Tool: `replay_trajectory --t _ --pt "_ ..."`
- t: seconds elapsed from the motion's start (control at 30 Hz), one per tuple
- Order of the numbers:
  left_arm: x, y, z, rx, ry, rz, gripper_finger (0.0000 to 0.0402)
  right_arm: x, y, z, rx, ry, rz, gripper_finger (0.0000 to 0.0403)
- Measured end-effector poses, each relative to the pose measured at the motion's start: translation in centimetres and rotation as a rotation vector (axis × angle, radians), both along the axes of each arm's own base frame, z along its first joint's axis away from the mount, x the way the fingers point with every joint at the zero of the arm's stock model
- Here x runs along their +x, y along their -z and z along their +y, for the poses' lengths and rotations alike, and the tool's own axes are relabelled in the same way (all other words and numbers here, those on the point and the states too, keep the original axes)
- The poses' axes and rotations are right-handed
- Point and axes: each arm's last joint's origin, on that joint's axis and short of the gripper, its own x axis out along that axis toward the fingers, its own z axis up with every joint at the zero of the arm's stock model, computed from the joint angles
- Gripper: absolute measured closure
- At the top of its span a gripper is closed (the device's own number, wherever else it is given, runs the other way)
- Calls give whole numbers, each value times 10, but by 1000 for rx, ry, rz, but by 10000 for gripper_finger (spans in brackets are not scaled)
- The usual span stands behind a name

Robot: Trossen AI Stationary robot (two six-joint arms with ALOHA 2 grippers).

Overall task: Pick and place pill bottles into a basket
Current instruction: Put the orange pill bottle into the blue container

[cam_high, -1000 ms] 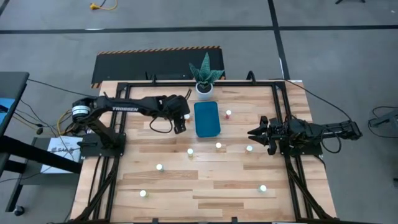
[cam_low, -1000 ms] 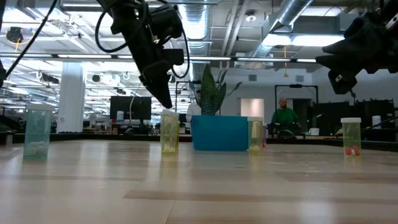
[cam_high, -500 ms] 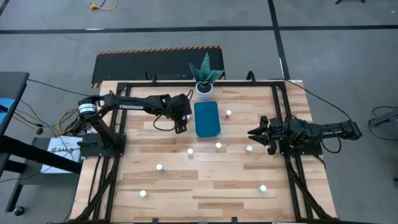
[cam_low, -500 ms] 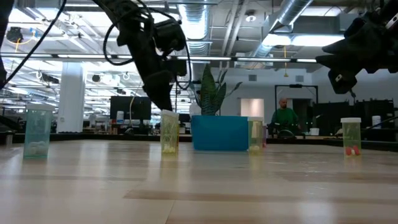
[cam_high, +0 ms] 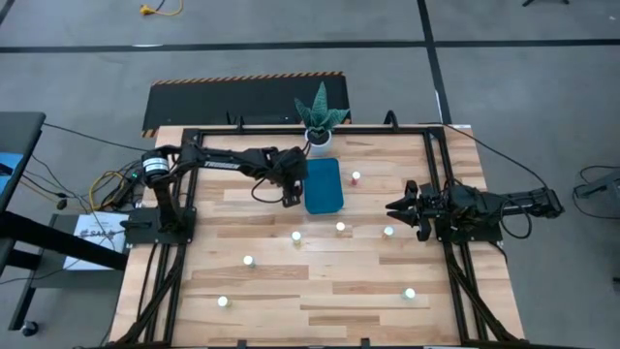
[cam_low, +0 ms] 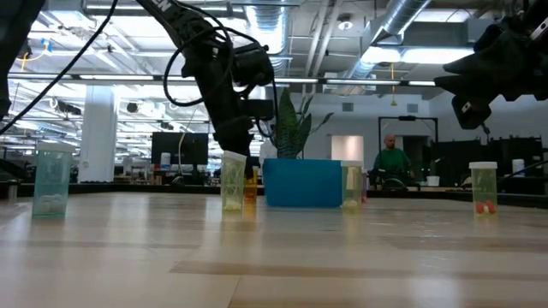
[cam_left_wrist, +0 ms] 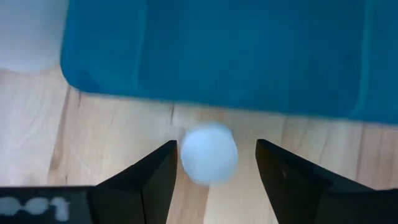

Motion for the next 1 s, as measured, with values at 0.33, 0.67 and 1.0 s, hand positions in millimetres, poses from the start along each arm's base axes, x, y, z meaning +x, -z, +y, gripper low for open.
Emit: replay_trajectory --t 0.33,0.67,1.0 --pt "1 2 1 -14 33 0 210 0 0 0 0 0 -1 294" --pt "2 1 3 -9 25 -21 302 0 0 0 0 0 -2 294" --pt "-1 -33 19 -84 -59 72 285 0 0 0 0 0 -2 294"
